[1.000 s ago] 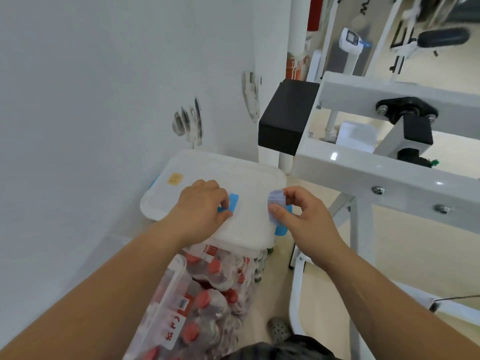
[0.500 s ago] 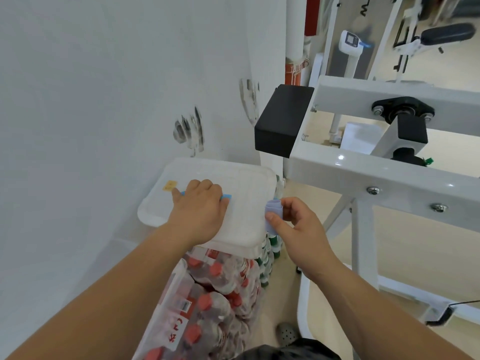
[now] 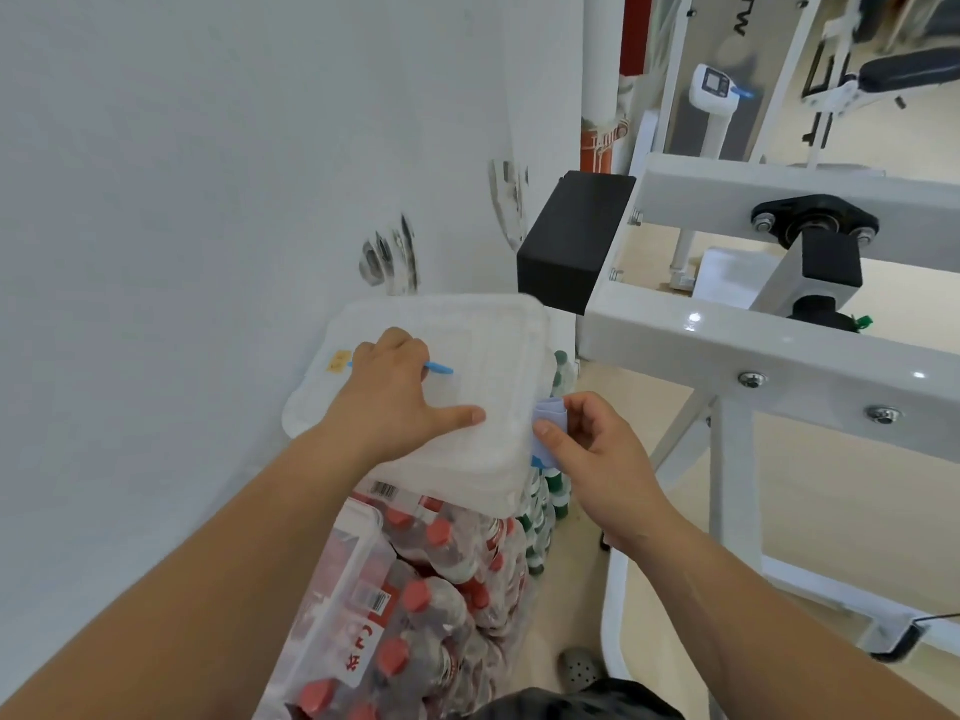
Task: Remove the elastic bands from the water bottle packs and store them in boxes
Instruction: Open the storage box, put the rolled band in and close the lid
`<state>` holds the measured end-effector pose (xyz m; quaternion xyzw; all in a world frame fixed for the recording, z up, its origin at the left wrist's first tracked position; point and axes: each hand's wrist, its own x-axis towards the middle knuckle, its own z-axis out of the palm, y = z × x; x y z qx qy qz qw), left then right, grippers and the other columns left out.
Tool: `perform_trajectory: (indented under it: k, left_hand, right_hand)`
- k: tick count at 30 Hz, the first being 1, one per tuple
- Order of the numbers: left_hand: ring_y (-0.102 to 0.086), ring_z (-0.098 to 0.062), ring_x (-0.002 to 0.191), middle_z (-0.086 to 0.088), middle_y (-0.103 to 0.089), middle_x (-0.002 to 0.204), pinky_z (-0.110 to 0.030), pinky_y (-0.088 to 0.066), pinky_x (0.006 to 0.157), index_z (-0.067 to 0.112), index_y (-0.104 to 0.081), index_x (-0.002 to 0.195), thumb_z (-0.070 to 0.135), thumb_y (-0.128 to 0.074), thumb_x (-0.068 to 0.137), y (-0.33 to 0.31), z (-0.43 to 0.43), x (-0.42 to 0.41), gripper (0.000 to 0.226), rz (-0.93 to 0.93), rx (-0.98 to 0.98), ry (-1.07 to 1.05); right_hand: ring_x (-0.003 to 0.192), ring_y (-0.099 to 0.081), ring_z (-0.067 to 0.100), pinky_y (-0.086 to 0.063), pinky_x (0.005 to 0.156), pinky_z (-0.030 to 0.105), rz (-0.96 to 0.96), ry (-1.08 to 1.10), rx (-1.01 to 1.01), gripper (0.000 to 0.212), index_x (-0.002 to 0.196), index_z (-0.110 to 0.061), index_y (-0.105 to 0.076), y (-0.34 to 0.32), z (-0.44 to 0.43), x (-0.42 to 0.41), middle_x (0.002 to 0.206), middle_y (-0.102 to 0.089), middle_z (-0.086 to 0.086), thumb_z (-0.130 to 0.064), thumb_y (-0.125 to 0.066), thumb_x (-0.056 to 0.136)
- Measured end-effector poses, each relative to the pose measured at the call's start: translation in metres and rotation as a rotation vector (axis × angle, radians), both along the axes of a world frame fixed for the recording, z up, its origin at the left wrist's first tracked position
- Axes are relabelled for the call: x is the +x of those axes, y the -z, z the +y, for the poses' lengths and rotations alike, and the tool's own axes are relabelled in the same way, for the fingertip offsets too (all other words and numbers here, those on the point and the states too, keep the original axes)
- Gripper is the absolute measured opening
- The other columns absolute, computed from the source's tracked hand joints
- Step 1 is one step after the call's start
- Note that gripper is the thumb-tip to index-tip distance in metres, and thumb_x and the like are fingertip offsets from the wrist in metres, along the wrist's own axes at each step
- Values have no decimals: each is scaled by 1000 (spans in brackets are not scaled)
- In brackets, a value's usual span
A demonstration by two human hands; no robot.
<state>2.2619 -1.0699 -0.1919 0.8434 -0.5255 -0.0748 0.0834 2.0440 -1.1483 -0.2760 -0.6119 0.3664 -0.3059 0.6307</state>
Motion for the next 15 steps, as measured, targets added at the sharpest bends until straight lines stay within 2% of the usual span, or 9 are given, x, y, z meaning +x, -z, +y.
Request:
perform_trajectory:
  k: [4, 7, 10, 13, 15]
  left_hand:
    - [-42, -21, 88, 5, -40, 94, -34, -38, 77, 28, -40, 77, 88, -61, 52, -27, 0, 3, 68, -63, -54, -19]
    - [-43, -22, 89, 4, -42, 95, -32, -38, 78, 24, -44, 79, 85, -63, 57, -43, 5, 0, 68, -137, -118, -23]
    - [-44, -22, 91, 3, -45, 102, -32, -42, 80, 20, -48, 78, 85, -59, 62, -62, 13, -8, 68, -193, -209, -23]
    - [-52, -24, 99, 2, -53, 115, -34, -47, 83, 17, -54, 74, 89, -52, 64, -83, 24, -17, 73, -282, -260, -64]
    - [-54, -23, 95, 3, -58, 109, -39, -52, 79, 17, -52, 68, 92, -47, 61, -96, 34, -22, 75, -329, -292, -108]
  right_hand:
    - [100, -71, 20, -59, 93, 46, -30, -10, 9, 10, 105, -28, -67, -6, 2, 1, 104, -75, -3, -29, -71, 96]
    - [93, -71, 9, -59, 83, 35, -38, 12, -24, 5, 99, -33, -67, -14, 4, 4, 98, -74, -12, -32, -71, 96]
    - [81, -65, -4, -51, 74, 26, -14, 106, -96, 4, 95, -33, -66, -29, 6, 7, 91, -71, -20, -34, -69, 96]
    - [87, -68, 2, -54, 79, 27, -104, 178, -118, 3, 99, -33, -67, -54, 7, 8, 95, -73, -13, -34, -69, 96]
    - [89, -70, 6, -59, 78, 26, -240, 139, -98, 8, 98, -36, -69, -76, 13, 10, 95, -74, -12, -42, -69, 92]
